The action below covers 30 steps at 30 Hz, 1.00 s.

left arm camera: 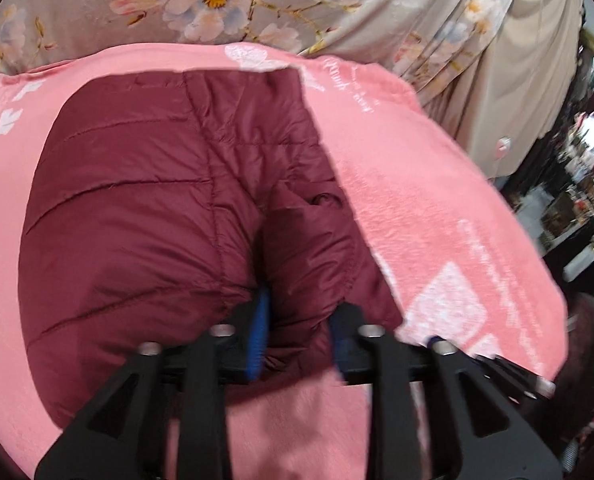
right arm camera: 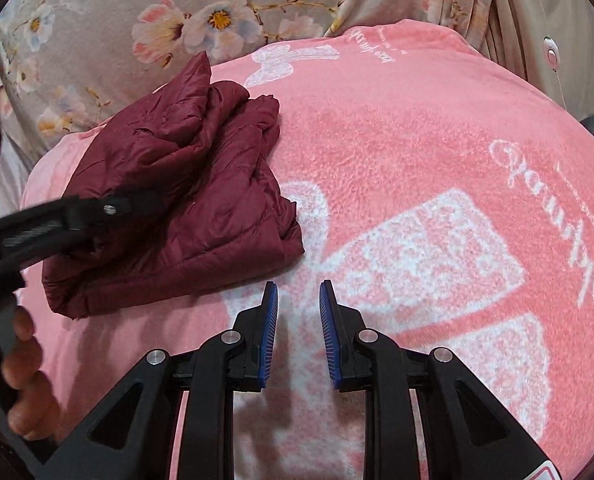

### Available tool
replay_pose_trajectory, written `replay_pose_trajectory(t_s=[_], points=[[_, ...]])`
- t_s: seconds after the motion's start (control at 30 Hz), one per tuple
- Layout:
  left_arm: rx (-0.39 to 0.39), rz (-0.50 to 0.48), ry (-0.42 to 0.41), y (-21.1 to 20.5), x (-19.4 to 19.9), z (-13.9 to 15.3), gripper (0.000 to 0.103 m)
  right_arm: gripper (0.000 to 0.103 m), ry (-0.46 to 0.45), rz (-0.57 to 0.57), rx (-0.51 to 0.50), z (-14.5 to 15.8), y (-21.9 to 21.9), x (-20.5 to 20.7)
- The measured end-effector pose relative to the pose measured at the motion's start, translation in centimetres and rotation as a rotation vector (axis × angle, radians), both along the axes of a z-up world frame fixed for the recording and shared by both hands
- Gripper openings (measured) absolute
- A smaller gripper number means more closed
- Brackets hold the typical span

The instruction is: Fold large clothes

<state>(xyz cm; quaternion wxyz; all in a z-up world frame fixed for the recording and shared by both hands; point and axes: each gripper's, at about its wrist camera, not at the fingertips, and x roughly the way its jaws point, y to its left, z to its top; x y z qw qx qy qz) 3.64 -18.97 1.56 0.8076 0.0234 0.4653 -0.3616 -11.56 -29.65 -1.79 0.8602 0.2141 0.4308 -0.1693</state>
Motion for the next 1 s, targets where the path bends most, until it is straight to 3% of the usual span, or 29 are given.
replay_pose_trajectory(t_s=[0.07, 0.13, 0.23, 0.37, 0.53, 0.63, 0.7, 0.93, 0.97, 1.0], points=[[-0.064, 0.013, -0.012, 1.5, -0.6, 1.7, 0.073, 0.022, -0.004, 0.000, -0.011, 0.2, -0.3, -0.2], [-0.109, 0.067, -0.071, 3.6, -0.9, 3.8, 0.080, 0.023, -0.010, -0.006, -0.015, 0.5, -0.6, -0.4], [-0.154, 0.158, -0.130, 6.7, 0.0, 6.4, 0.081, 0.024, -0.028, -0.016, -0.011, 1.3, -1.5, -0.4], [-0.071, 0.340, -0.154, 10.1, 3.0, 6.8, 0.081, 0.025, -0.070, -0.017, 0.026, 3.1, -3.0, 0.6], [0.040, 0.441, -0.107, 11.8, 6.3, 5.1, 0.081, 0.054, -0.202, 0.002, 0.141, 7.3, -5.3, 4.0], [0.084, 0.457, -0.102, 11.4, 7.6, 4.5, 0.081, 0.064, -0.235, 0.050, 0.158, 9.5, -5.4, 8.5], [0.095, 0.460, -0.110, 11.4, 7.8, 4.3, 0.081, 0.067, -0.210, 0.088, 0.159, 9.8, -5.1, 11.9], [0.129, 0.439, -0.132, 9.7, 9.1, 3.8, 0.081, 0.067, 0.013, 0.148, 0.222, 4.5, -4.2, 21.6], [0.132, 0.436, -0.135, 9.5, 9.3, 3.8, 0.081, 0.063, 0.033, 0.160, 0.223, 3.6, -3.9, 22.4], [0.133, 0.433, -0.138, 9.3, 9.4, 3.8, 0.081, 0.038, 0.047, 0.175, 0.229, 2.9, -3.5, 23.0]])
